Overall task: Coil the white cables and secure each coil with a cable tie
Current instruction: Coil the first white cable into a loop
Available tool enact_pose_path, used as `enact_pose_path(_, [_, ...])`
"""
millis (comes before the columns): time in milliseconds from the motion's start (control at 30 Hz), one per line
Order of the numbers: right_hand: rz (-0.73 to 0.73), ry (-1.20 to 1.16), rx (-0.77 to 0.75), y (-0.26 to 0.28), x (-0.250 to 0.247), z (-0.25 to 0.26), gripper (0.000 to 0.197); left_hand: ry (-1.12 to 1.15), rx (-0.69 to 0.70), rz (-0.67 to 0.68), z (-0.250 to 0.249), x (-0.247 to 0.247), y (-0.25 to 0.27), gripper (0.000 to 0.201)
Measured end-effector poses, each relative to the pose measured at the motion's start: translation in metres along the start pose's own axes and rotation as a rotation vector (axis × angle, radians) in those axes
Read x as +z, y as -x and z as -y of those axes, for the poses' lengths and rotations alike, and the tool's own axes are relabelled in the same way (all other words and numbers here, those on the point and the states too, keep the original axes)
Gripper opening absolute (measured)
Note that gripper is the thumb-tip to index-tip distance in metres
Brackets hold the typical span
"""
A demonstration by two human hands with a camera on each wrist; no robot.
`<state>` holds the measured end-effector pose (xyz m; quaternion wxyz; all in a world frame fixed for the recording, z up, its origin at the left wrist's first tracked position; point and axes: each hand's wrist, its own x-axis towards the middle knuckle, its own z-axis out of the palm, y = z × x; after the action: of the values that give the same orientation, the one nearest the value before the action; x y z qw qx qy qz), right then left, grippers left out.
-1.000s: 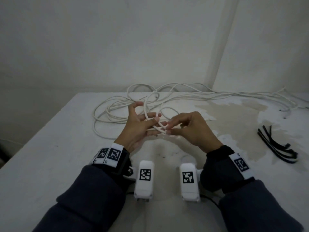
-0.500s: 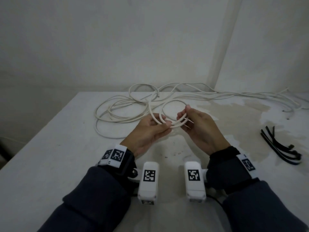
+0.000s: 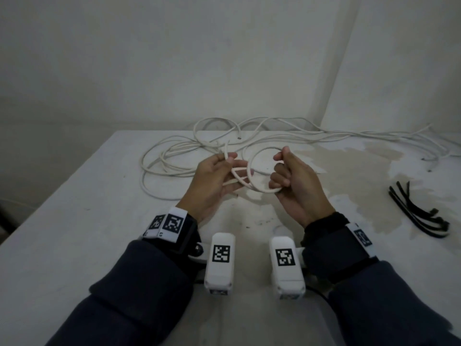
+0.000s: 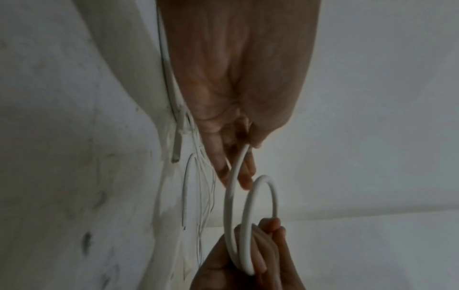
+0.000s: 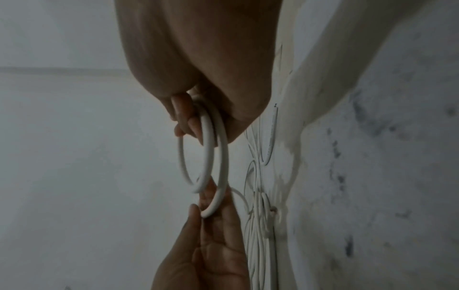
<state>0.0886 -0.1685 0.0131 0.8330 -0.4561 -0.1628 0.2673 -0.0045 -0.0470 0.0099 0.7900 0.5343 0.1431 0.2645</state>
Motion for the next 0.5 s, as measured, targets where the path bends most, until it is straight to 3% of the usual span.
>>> enact_pose_path(100, [0.000, -0.040, 0.017, 0.000, 0.003, -0.001, 0.029, -0.038, 0.045, 0.027, -0.003, 0.000, 0.001, 0.018])
enact_pose_path(300, [-0.089, -0.053, -0.001, -0.004, -0.002, -0.004, 0.029, -0.238, -0.023, 0.184, -0.007, 0.010, 0.009, 0.021])
enact_pose_path(500, [-0.080, -0.042, 0.002, -0.002, -0.002, -0.004, 0.026, -0.275, 0.041, 0.138, -0.009, 0.015, 0.010, 0.026])
